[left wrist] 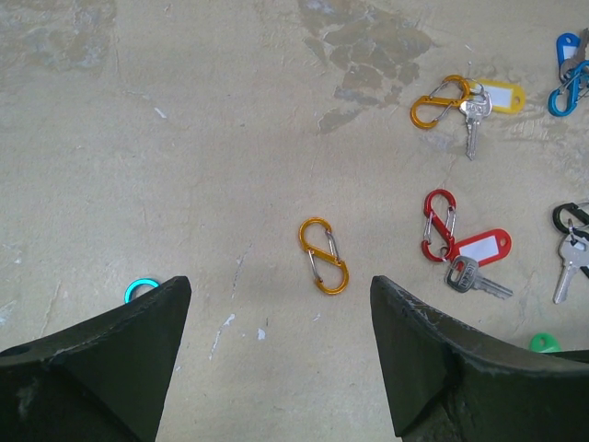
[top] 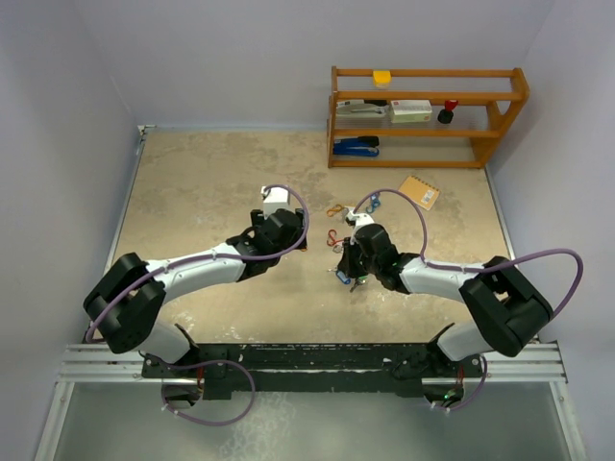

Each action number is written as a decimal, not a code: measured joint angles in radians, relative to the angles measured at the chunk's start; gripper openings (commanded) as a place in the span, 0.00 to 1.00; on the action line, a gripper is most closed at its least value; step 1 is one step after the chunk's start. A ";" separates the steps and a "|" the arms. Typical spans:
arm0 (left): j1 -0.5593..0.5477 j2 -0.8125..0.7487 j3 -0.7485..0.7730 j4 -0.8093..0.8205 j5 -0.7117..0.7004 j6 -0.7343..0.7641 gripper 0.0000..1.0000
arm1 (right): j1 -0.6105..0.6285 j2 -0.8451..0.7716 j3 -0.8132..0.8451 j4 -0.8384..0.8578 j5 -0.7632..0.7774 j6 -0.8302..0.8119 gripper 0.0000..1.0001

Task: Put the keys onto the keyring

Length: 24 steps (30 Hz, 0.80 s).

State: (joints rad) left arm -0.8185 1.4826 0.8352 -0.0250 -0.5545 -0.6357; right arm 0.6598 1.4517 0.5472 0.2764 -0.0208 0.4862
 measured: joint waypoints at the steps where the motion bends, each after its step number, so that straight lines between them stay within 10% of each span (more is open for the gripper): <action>1: 0.000 0.003 0.000 0.000 0.000 0.000 0.76 | 0.000 0.000 0.000 0.001 0.001 -0.001 0.00; 24: 0.000 0.254 0.079 -0.051 0.008 -0.045 0.75 | 0.000 -0.253 0.000 -0.051 0.116 -0.098 0.00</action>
State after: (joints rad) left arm -0.8188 1.7370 0.9146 -0.0761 -0.5465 -0.6804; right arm 0.6598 1.1988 0.5472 0.2249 0.0956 0.3882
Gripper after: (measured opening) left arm 0.750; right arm 0.007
